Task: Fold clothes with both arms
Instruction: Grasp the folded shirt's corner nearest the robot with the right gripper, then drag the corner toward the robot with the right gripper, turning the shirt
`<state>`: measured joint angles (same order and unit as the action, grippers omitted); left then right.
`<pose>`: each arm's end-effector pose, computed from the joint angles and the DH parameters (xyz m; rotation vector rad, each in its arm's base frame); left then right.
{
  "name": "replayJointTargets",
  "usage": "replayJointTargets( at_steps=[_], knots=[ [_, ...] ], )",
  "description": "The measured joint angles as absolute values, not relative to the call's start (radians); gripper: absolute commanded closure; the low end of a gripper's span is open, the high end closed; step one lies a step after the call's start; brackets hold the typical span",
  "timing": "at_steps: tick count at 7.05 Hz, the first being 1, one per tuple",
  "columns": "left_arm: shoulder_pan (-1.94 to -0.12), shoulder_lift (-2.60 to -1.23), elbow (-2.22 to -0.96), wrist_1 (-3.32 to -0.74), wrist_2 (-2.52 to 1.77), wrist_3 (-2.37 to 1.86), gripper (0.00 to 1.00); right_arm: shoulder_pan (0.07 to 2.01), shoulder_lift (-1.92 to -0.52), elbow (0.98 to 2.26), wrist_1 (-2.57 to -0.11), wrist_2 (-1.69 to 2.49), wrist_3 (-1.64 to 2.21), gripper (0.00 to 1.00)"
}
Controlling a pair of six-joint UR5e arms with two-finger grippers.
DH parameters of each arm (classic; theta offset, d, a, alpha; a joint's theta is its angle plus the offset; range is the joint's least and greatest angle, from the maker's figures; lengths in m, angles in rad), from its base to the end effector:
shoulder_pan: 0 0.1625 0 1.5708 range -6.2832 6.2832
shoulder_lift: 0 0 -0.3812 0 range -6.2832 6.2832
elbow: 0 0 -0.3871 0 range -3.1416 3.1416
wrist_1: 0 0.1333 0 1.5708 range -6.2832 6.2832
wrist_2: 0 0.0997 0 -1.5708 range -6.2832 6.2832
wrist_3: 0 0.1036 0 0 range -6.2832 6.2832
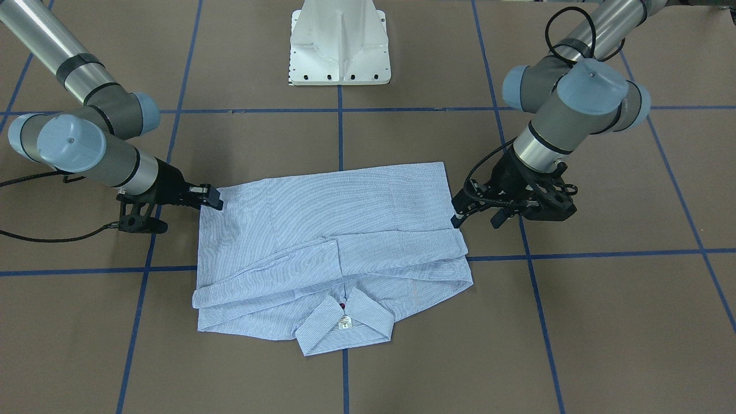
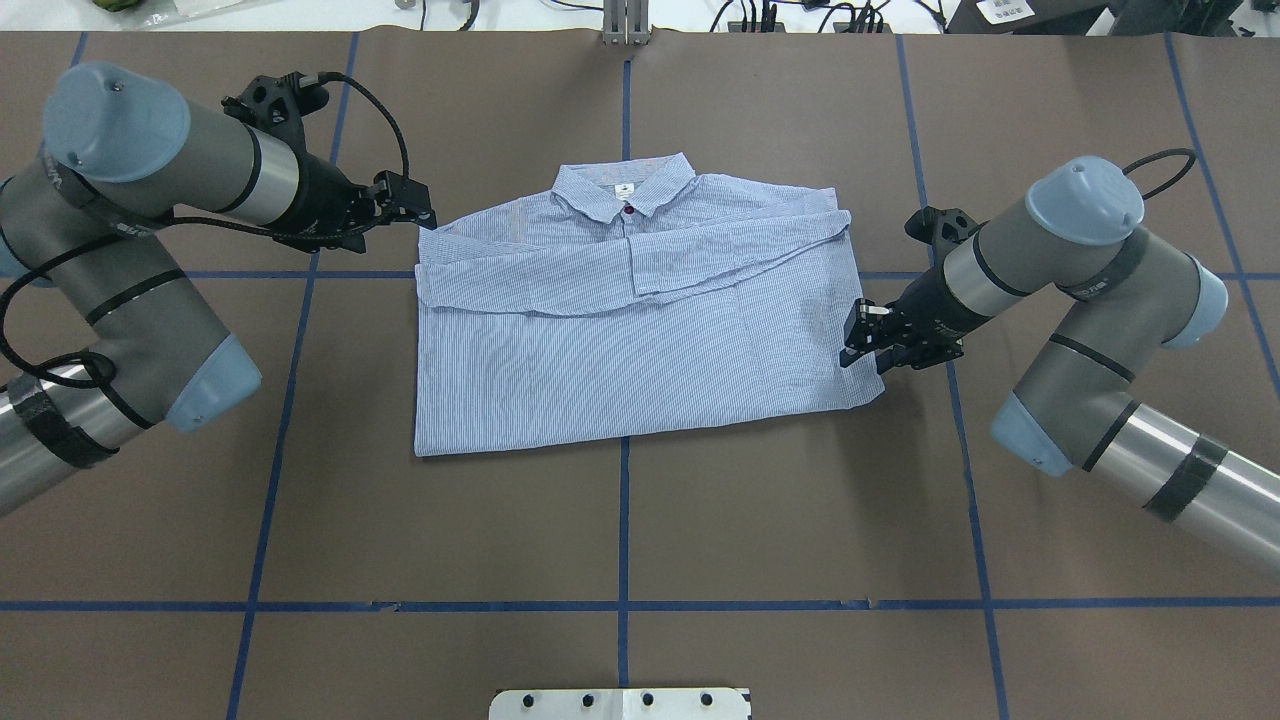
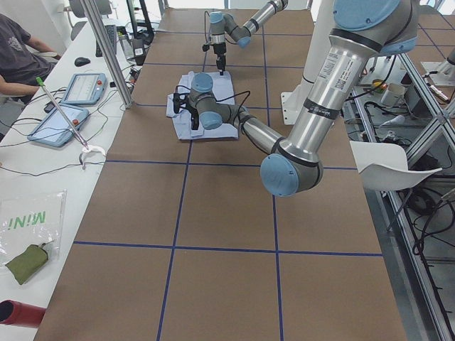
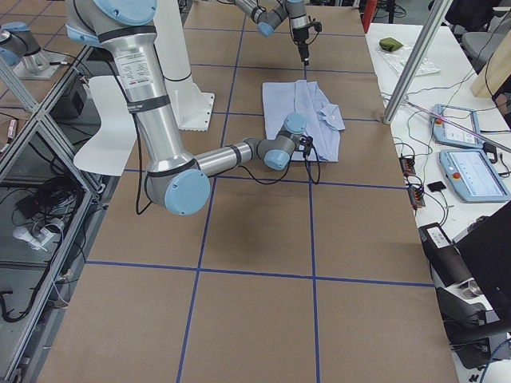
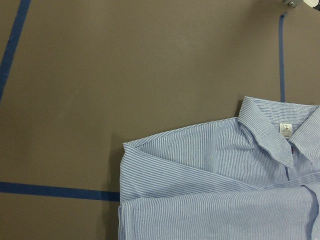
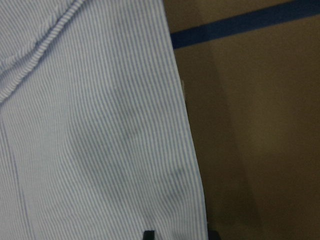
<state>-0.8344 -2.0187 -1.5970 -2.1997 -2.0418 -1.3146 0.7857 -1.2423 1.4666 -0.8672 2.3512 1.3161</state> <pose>0.3638 -0.5298 0.2820 0.2003 1.1434 -0.2525 -0.3949 -0.4806 0.4016 -0.1889 -1.1155 0.1114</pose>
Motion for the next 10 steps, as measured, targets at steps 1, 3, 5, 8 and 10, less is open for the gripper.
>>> replayJointTargets(
  at_steps=[1, 3, 5, 8, 10],
  knots=[
    [-0.834, -2.019, -1.597, -2.2, -2.042, -1.315, 0.01, 0.786, -1.245, 1.469, -0.867, 2.348, 1.316, 1.0],
    [-0.836, -2.019, -1.598, -2.2, -2.042, -1.315, 0.01, 0.783, -1.276, 1.501, -0.866, 2.34, 1.316, 1.0],
    [-0.847, -2.019, -1.61, -2.195, -2.041, -1.315, 0.01, 0.756, -1.373, 1.617, -0.865, 2.339, 1.315, 1.0],
    [-0.855, -2.018, -1.639, -2.166, -2.04, -1.315, 0.01, 0.69, -1.587, 1.878, -0.865, 2.348, 1.316, 1.0],
    [-0.856, -2.018, -1.642, -2.163, -2.039, -1.315, 0.01, 0.621, -1.737, 2.041, -0.863, 2.359, 1.316, 1.0]
  ],
)
